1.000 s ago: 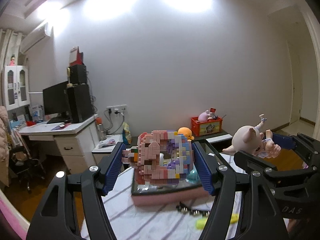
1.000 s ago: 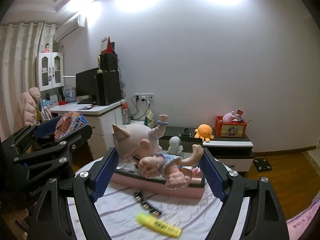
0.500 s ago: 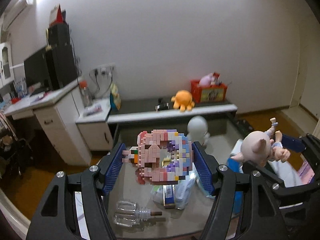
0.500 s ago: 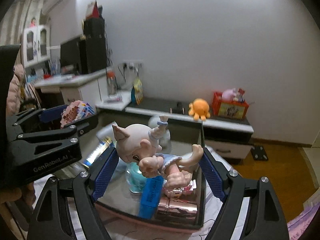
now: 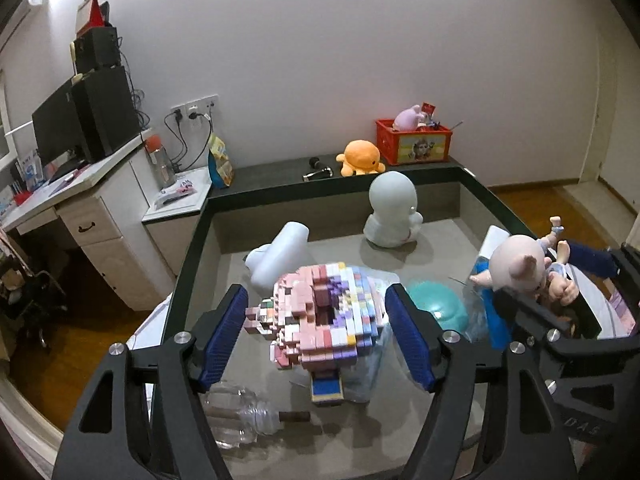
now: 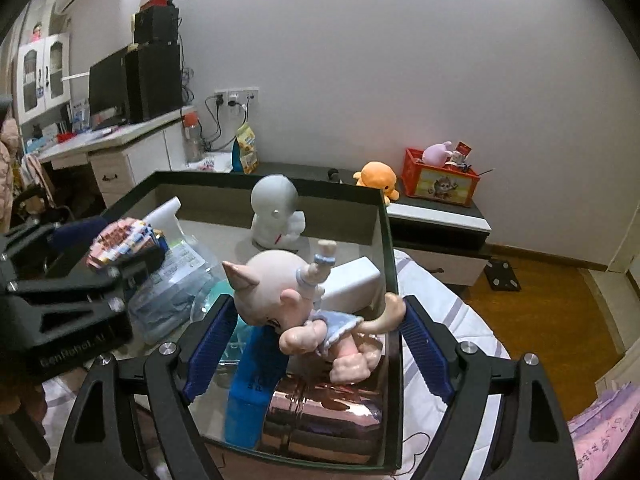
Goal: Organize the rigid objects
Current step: 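Open both tools to drop the items into the pink box, then withdraw both tools back over the bed, then reach the right tool to the yellow highlighter and close on it, then grasp the black hair clip with the left tool while the right tool holds the highlighter, then carry the yellow highlighter and hair clip over the pink box with both tools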
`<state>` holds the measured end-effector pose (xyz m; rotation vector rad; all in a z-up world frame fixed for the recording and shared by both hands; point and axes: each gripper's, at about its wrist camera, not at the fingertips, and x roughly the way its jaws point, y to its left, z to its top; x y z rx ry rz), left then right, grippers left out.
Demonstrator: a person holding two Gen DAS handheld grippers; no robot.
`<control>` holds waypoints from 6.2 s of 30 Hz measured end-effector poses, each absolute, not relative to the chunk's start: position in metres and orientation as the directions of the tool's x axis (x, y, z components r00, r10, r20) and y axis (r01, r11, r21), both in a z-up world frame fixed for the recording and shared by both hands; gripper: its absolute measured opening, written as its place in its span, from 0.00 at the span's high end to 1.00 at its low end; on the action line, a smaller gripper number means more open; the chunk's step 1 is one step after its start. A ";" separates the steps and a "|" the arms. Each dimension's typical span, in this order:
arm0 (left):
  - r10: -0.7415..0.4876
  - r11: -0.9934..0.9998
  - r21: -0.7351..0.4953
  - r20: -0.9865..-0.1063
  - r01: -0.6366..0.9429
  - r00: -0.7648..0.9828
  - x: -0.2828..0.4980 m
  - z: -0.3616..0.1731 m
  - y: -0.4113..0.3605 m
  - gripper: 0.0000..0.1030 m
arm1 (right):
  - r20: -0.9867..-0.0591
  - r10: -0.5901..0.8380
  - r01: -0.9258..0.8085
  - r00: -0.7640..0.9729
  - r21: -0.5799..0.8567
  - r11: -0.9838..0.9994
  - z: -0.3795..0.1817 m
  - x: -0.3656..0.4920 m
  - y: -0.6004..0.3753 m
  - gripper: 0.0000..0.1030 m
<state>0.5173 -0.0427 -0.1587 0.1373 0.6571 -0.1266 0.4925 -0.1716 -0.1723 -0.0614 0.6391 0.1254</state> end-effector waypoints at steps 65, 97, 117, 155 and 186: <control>0.011 0.996 0.083 -0.294 0.014 0.956 0.214 -0.067 0.017 0.00 | -0.357 0.257 -0.240 0.898 0.092 0.966 -0.086 0.219 -0.163 0.00; -0.019 0.994 0.073 -0.587 0.076 0.809 0.281 -0.151 0.036 0.00 | -0.777 0.341 -0.437 0.530 0.095 0.895 -0.220 0.325 -0.123 0.52; -0.094 0.993 -0.007 -0.645 0.117 0.758 0.305 -0.163 0.002 0.00 | -0.768 0.264 -0.337 0.583 0.066 0.939 -0.222 0.323 -0.167 0.74; 0.045 0.999 0.051 -0.808 -0.006 0.587 0.417 -0.230 -0.051 0.09 | -0.749 0.337 -0.282 0.570 0.207 0.937 -0.227 0.384 -0.205 0.74; -0.144 0.980 -0.030 -0.780 0.194 0.609 0.368 -0.224 -0.031 0.81 | -0.761 0.267 -0.301 0.592 0.098 0.949 -0.227 0.368 -0.169 0.74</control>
